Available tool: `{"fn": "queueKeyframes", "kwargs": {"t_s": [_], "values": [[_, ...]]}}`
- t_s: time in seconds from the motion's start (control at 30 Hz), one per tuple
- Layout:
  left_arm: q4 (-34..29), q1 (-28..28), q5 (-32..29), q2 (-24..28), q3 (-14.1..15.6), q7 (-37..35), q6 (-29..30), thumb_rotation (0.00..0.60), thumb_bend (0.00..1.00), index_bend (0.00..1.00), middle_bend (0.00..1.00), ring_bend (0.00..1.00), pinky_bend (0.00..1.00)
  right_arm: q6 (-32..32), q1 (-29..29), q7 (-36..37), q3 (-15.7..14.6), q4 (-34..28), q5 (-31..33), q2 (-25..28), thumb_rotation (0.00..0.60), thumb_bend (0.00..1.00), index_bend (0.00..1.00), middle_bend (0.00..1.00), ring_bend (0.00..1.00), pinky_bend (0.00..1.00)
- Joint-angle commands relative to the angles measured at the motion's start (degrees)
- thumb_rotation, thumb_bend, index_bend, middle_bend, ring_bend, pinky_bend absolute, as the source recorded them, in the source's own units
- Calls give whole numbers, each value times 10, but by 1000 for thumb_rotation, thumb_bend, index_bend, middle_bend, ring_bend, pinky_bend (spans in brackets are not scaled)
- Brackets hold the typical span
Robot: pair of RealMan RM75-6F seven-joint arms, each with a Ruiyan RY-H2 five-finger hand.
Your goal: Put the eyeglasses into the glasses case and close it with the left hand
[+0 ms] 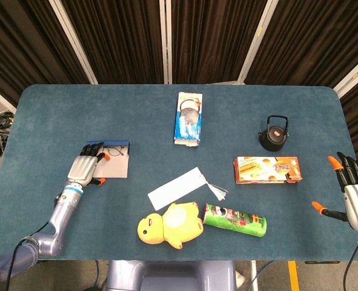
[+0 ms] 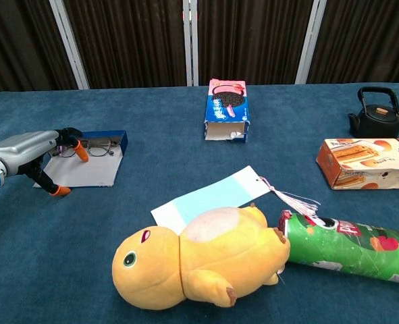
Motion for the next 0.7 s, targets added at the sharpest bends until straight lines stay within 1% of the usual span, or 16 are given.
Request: {"fn": "queueKeyframes", "kwargs": {"t_s": [0.03, 0.07, 0.37, 0.7], "values": [[0, 0, 1, 0, 0, -2, -1, 600, 369, 299, 0, 0, 0, 0, 0, 0, 0, 0, 0, 0, 600, 0, 0, 0, 0, 0], [0, 0, 1, 1, -1, -2, -1, 600, 395, 299, 0, 0, 0, 0, 0, 0, 0, 0, 0, 0, 600, 0, 0, 0, 0, 0], [-16, -2, 2, 13, -4, 2, -5, 600, 476, 309, 0, 0, 0, 1, 0, 0, 0, -1, -1, 0, 600, 0, 0, 0, 0, 0], [-29, -4, -4, 23, -10, 11, -9, 600, 481, 311, 0, 0, 0, 0, 0, -1, 0, -1, -1, 0, 600, 0, 0, 0, 0, 0]]}}
